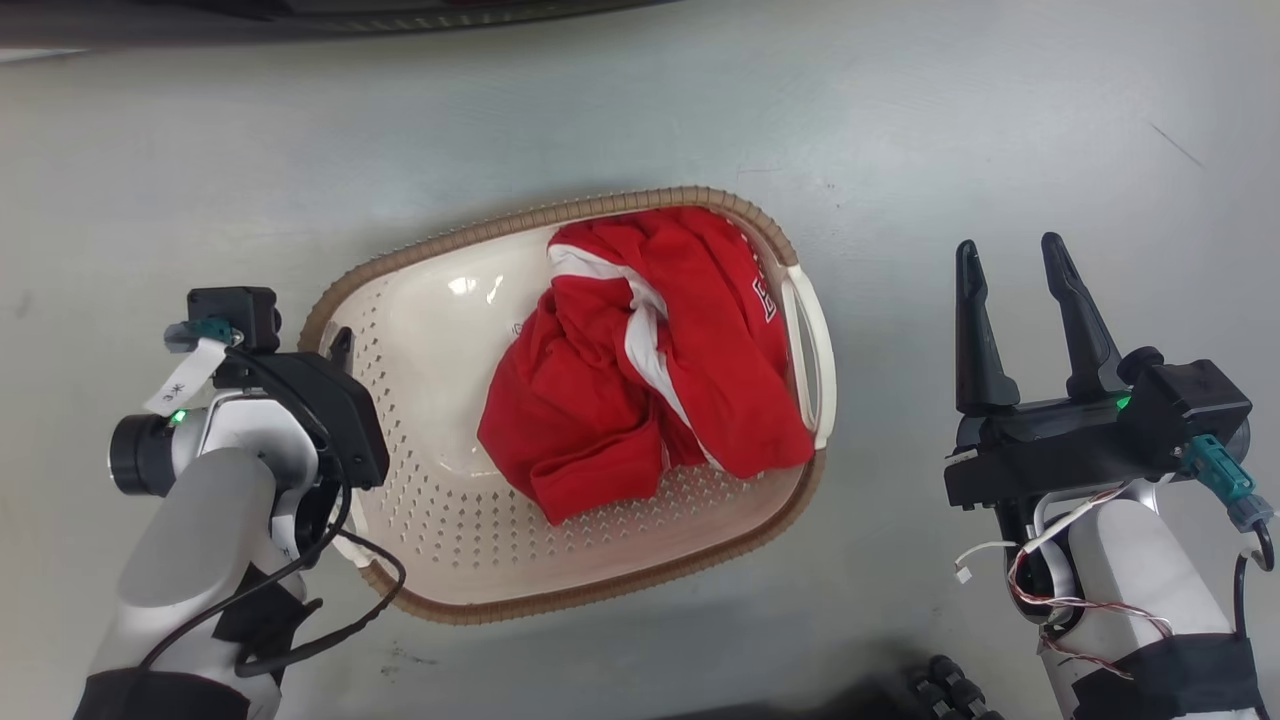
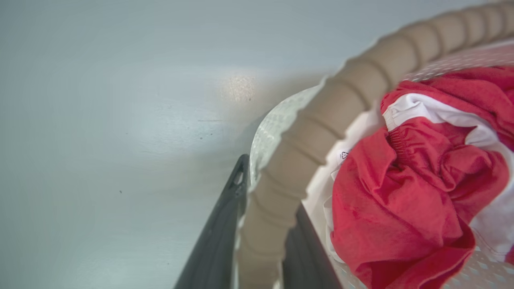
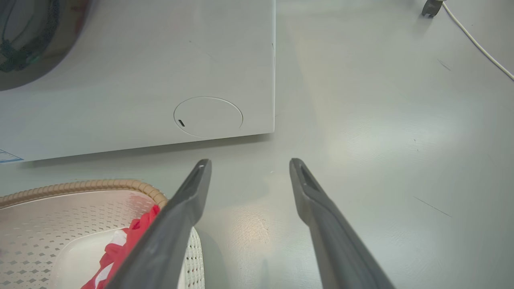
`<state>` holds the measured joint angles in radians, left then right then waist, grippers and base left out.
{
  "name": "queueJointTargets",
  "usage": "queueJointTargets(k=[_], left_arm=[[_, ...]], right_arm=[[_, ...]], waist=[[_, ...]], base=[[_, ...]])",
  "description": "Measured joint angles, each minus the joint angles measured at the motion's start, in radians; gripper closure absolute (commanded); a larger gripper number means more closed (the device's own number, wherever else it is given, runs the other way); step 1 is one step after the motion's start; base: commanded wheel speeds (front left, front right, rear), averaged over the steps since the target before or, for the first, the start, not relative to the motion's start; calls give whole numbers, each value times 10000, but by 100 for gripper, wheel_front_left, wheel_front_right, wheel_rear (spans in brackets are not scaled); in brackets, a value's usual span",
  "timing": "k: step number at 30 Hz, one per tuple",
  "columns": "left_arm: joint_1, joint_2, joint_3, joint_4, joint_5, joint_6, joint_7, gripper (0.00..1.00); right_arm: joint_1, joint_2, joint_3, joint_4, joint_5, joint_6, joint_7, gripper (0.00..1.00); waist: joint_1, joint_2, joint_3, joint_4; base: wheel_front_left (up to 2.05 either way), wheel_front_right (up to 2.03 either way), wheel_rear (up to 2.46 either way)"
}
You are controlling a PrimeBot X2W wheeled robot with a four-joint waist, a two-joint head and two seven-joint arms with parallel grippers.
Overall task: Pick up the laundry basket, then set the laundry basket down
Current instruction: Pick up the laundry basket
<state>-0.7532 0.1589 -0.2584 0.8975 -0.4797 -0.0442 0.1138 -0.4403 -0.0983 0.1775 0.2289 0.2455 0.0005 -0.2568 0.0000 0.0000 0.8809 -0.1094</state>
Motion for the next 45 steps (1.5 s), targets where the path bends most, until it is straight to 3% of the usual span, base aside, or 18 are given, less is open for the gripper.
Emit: queueJointTargets(k=[13,14,15,29,45], left_arm=[[-234,-75,-23,502,23,-98,56,100],[-241,-90,-17,537,6,-100,10,36],[-244,-98,-27,556,8,-102,-38,0],[-299,-399,136,719,-56,-265,-1304,0],[551,-748,77,267,-13,-353,-3463,0]], right_arm=[[-5,31,-146,8,-59,117,0,0],[-6,33,-155,8,-67,130,0,0],[-7,35,-163,10,-86,132,0,0],[-5,35,-387,291,-180,236,0,0],[182,-320,-633,748,-454,451,0,0]], waist=[[0,0,1,-103],[0,0,2,-101],[0,0,3,-98],[0,0,-347,101],[-1,0,-2139,597]], base=[[0,0,0],[0,0,0],[0,0,0],[0,0,0],[0,0,0]])
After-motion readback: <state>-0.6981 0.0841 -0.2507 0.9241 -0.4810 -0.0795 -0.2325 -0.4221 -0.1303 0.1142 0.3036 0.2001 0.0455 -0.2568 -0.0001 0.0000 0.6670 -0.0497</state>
